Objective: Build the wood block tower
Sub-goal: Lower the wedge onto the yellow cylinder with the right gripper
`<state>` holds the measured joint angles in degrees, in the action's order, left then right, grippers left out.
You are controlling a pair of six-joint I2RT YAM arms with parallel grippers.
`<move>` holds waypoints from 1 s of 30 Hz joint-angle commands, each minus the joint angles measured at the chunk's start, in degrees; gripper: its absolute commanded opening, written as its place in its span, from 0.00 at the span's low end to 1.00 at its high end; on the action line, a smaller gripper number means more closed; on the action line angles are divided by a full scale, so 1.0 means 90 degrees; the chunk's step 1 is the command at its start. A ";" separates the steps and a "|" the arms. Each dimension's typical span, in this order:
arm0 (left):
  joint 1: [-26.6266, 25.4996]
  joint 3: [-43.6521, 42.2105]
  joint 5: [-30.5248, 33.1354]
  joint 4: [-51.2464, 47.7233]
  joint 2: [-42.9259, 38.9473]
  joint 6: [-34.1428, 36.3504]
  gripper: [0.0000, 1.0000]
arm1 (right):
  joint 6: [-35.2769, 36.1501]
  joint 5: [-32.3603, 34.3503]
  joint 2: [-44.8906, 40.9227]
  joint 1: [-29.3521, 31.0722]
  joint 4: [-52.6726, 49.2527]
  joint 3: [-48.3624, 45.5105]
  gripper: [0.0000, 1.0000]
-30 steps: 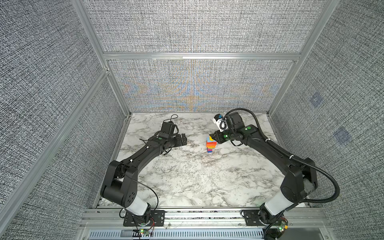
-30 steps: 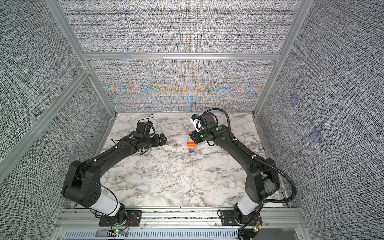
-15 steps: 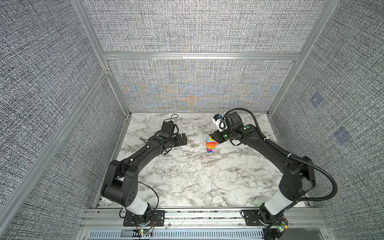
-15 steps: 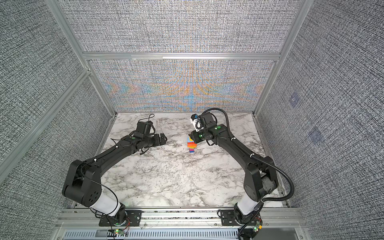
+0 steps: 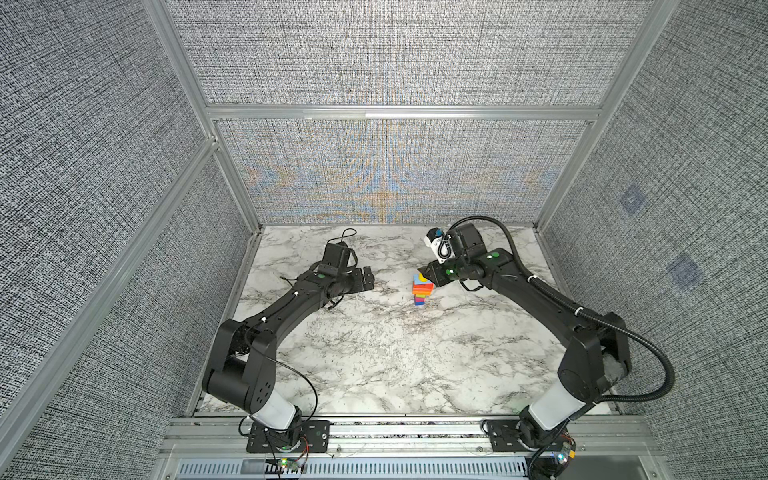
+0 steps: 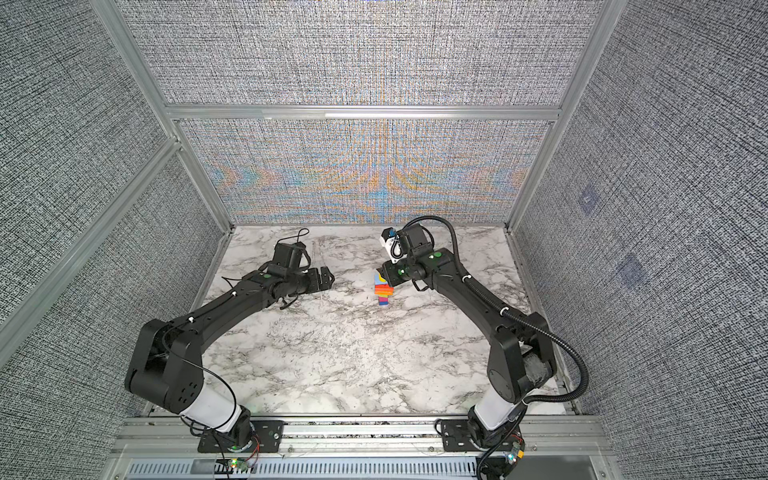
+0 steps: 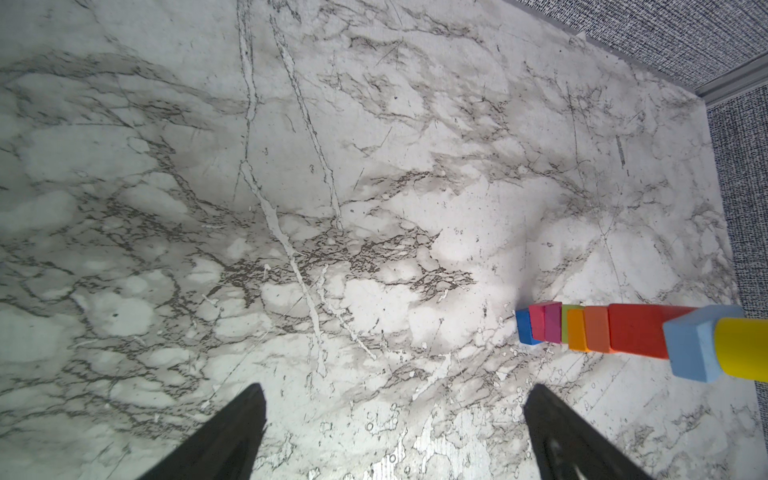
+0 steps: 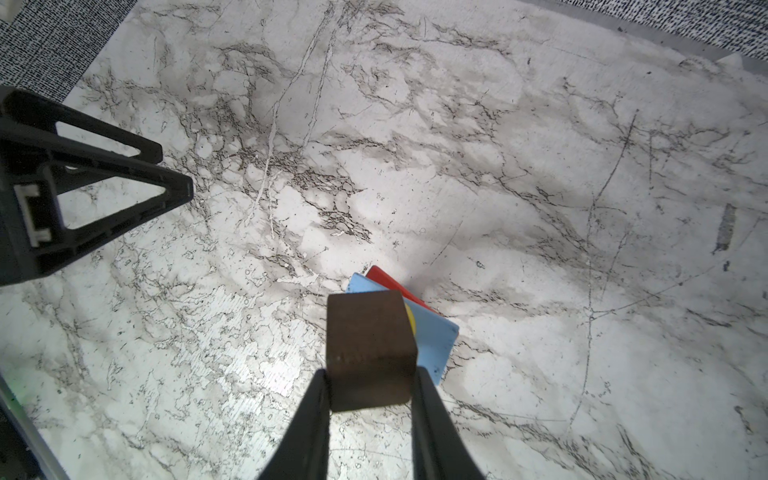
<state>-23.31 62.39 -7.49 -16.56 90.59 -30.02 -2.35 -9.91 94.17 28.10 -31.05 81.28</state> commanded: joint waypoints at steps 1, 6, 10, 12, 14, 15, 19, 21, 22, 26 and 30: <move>0.0002 -0.0008 -0.0010 -0.0023 0.0033 -0.0014 0.99 | 0.0027 0.0037 -0.0024 0.0007 -0.0007 -0.0017 0.24; 0.0002 -0.0008 -0.0013 -0.0035 0.0028 -0.0034 0.99 | 0.0028 0.0038 -0.0076 0.0014 -0.0007 -0.0051 0.24; 0.0002 0.0011 -0.0010 -0.0045 0.0014 -0.0035 0.99 | 0.0033 0.0047 -0.0111 0.0036 0.0003 -0.0066 0.25; 0.0002 0.0011 -0.0046 -0.0038 0.0028 -0.0043 0.99 | 0.0039 0.0056 -0.0093 0.0042 -0.0024 -0.0066 0.25; 0.0003 0.0012 -0.0078 -0.0040 0.0042 -0.0053 0.99 | 0.0041 0.0040 -0.0102 0.0042 -0.0018 -0.0075 0.26; 0.0003 0.0001 -0.0080 -0.0035 0.0043 -0.0058 0.99 | 0.0045 0.0039 -0.0102 0.0057 -0.0017 -0.0085 0.26; 0.0007 -0.0004 -0.0072 -0.0035 0.0033 -0.0064 0.99 | 0.0075 0.0037 -0.0083 0.0062 -0.0016 -0.0085 0.28; 0.0006 -0.0008 -0.0073 -0.0045 0.0024 -0.0068 0.99 | 0.0072 0.0044 -0.0074 0.0065 -0.0027 -0.0076 0.28; 0.0002 -0.0004 -0.0076 -0.0045 0.0016 -0.0065 0.99 | 0.0075 0.0045 -0.0080 0.0070 -0.0022 -0.0075 0.28; 0.0002 0.0011 -0.0071 -0.0054 0.0004 -0.0055 0.99 | 0.0058 0.0037 -0.0062 0.0074 -0.0017 -0.0065 0.29; 0.0003 0.0039 -0.0111 -0.0030 0.0028 -0.0073 0.99 | 0.0065 0.0017 -0.0047 0.0079 -0.0017 -0.0057 0.29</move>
<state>-23.31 62.28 -7.70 -16.62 90.85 -30.44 -2.28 -9.52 93.54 28.60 -31.07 80.60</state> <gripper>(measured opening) 0.988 0.295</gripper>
